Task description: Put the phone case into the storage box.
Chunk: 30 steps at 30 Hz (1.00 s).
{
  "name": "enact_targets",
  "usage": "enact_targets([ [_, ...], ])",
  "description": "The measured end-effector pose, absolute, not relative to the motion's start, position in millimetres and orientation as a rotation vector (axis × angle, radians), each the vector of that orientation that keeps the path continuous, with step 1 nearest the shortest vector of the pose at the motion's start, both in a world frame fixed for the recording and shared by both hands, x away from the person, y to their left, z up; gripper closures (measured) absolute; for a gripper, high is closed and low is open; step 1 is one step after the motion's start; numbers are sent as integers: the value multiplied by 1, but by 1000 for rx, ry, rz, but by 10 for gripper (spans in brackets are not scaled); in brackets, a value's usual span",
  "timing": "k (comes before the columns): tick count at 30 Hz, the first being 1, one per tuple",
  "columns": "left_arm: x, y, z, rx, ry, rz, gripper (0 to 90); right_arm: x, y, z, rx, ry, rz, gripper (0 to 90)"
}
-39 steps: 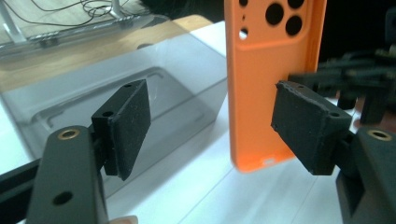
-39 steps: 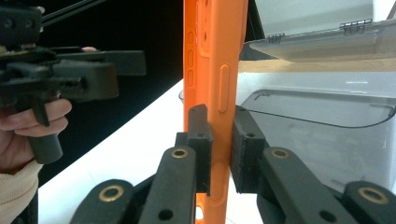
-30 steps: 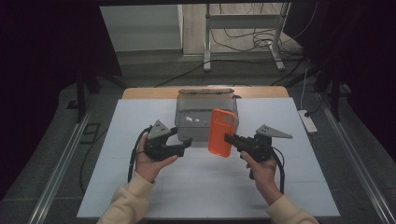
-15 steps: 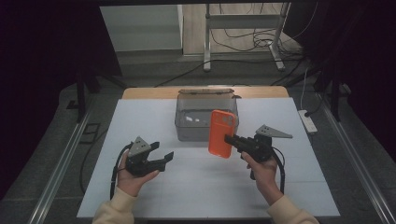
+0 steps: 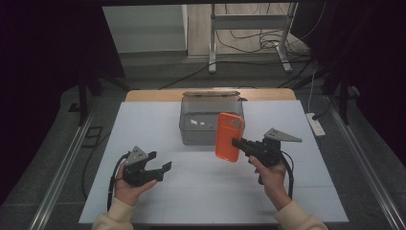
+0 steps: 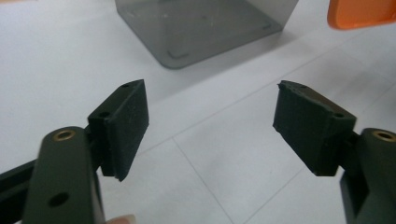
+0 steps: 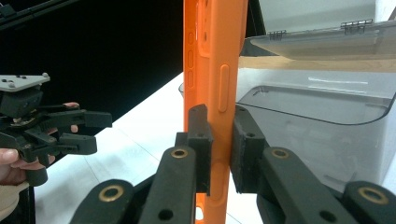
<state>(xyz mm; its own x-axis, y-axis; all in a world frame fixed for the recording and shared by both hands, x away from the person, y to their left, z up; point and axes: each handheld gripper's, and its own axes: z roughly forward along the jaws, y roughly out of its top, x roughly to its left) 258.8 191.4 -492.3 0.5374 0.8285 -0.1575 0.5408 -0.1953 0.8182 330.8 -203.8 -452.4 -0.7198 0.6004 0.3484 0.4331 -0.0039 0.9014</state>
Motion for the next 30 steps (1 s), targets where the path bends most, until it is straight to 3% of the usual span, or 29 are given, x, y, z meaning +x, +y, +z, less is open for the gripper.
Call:
enact_targets([
  [30,263,199,-505,1903,1143,400,211,331,-206,-450,1094,2108,1800,798],
])
